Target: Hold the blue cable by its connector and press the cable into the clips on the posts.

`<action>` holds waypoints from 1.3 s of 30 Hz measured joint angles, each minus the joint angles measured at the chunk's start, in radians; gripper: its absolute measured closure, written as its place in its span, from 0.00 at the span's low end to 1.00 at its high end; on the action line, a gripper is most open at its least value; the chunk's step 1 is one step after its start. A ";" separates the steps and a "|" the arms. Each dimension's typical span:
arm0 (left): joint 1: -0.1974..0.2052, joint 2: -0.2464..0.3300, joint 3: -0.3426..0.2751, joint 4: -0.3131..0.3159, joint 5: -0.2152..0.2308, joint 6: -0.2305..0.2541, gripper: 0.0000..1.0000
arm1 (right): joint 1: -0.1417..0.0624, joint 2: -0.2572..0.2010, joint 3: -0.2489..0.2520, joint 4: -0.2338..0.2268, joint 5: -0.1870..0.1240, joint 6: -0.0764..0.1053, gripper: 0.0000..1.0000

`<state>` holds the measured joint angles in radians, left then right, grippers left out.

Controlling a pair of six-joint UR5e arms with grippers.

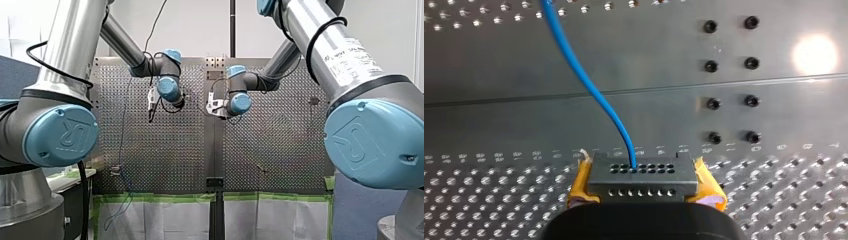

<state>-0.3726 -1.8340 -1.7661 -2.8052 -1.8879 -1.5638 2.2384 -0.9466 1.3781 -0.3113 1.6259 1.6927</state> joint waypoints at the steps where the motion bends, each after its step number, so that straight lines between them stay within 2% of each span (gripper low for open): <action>1: -0.003 -0.008 -0.005 0.005 -0.002 -0.001 1.00 | 0.000 0.000 0.010 -0.010 0.001 0.000 0.99; 12: -0.015 -0.043 -0.068 0.088 -0.007 -0.011 1.00 | -0.008 -0.003 0.091 -0.091 0.006 0.005 0.99; 26: -0.068 -0.151 -0.097 0.182 -0.016 -0.018 1.00 | -0.015 -0.002 0.218 -0.218 0.051 0.017 0.99; 33: -0.094 -0.179 -0.097 0.215 -0.009 -0.043 1.00 | -0.034 -0.001 0.273 -0.273 0.063 0.018 0.99; 39: -0.118 -0.215 -0.097 0.248 -0.012 -0.050 1.00 | -0.059 0.006 0.320 -0.320 0.066 0.015 0.99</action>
<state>-0.4903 -2.0493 -1.8633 -2.5577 -1.8996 -1.6136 2.1795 -0.9405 1.6984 -0.6314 1.6918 1.7076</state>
